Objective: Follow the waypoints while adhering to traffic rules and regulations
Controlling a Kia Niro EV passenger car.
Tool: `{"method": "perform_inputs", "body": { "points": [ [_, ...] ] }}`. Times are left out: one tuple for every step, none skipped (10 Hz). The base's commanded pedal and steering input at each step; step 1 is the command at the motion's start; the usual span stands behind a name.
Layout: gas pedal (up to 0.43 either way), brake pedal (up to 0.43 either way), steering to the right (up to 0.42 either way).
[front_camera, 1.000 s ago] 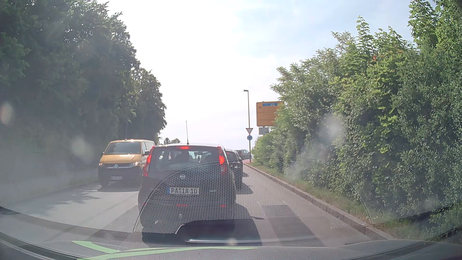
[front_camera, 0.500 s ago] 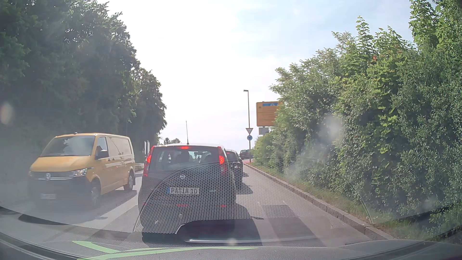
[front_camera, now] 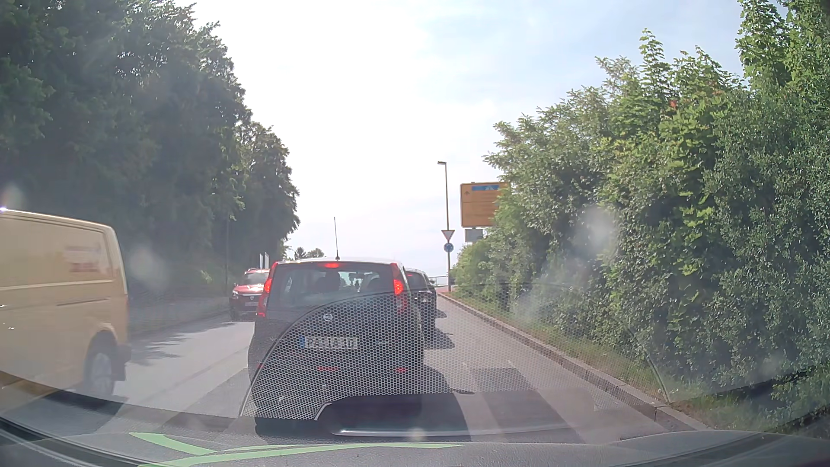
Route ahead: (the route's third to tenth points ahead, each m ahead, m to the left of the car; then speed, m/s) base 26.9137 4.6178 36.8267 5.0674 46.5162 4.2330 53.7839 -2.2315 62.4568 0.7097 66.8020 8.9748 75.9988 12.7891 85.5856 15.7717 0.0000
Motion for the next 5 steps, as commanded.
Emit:
{"method": "perform_inputs", "body": {
  "points": [
    [0.0, 0.335, -0.013],
    [0.0, 0.335, -0.013],
    [0.0, 0.335, -0.013],
    [0.0, 0.335, -0.013],
    [0.0, 0.335, -0.013]
  ]
}}
